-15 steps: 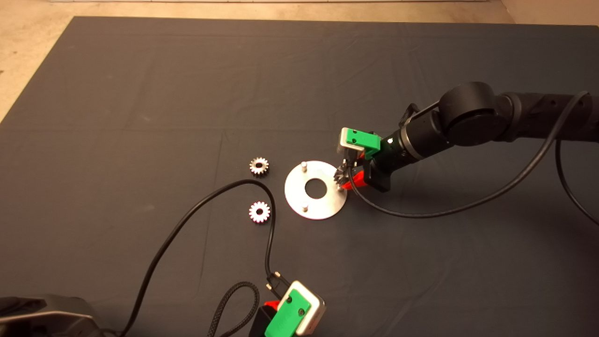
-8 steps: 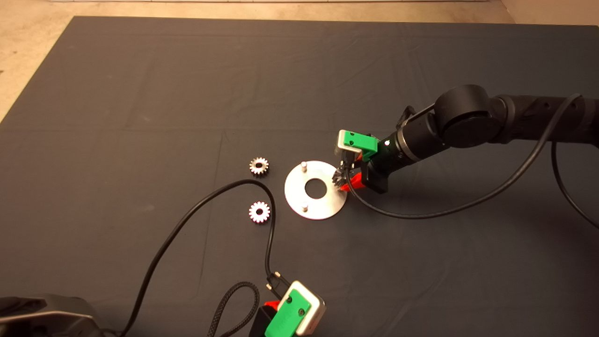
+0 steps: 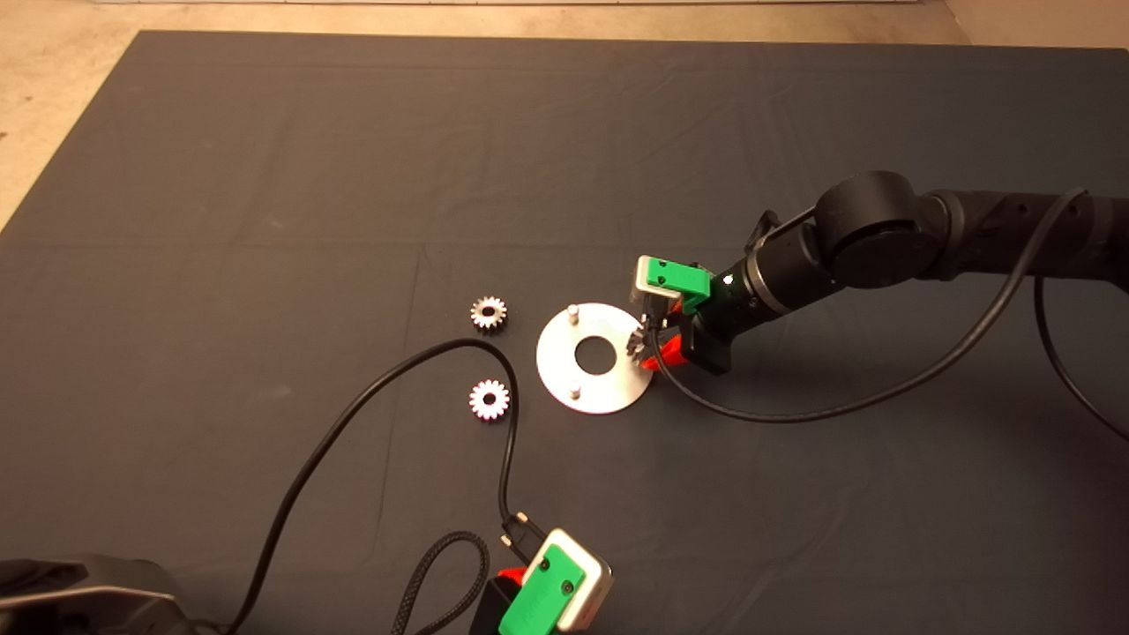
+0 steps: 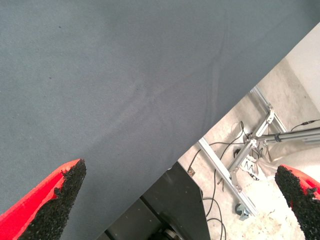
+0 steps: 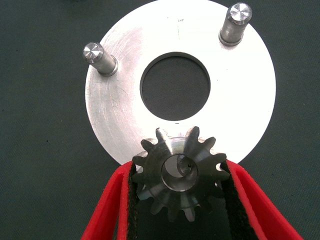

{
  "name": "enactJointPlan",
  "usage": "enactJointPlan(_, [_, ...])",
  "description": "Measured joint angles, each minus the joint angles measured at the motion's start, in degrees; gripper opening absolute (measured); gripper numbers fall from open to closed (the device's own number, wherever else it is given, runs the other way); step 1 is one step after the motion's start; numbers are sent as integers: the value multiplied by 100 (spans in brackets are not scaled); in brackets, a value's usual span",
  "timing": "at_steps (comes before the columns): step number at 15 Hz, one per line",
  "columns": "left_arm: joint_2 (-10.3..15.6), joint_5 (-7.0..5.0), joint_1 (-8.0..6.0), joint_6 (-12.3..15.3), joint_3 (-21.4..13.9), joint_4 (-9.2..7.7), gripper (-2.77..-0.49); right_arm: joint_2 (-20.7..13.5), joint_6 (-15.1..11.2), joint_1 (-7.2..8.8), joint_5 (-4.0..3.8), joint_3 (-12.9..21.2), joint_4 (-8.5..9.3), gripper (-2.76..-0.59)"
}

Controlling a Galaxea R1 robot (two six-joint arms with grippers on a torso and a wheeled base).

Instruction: Install three planetary gears onto the carrier pins

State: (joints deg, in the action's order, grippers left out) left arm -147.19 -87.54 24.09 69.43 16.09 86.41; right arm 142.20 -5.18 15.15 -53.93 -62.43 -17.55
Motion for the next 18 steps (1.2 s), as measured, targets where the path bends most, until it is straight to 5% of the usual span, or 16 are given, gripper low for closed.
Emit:
enactJointPlan(4, [0, 0, -2, 0, 0, 0, -51, 2, 1, 11, -54, 2, 2, -241])
enactJointPlan(7, [0, 0, -2, 4, 0, 0, -51, 5, 44, 30, -201, 11, 6, -242])
enactJointPlan(18, [2, 0, -83, 61, 0, 0, -51, 5, 114, 41, -320, 55, 6, -241])
